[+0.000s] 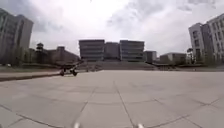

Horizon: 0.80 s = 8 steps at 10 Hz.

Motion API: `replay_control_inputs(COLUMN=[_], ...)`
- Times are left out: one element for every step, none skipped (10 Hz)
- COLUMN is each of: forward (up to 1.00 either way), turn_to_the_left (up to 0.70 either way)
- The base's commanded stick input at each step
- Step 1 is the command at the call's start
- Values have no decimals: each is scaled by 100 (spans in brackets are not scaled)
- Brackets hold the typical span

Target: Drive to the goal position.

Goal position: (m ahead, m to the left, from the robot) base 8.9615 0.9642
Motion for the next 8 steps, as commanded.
replay_control_inputs(forward=[70, 70, 70, 70, 70, 70, 70, 70], turn_to_the_left=[0, 0, 0, 0, 0, 0, 0, 0])
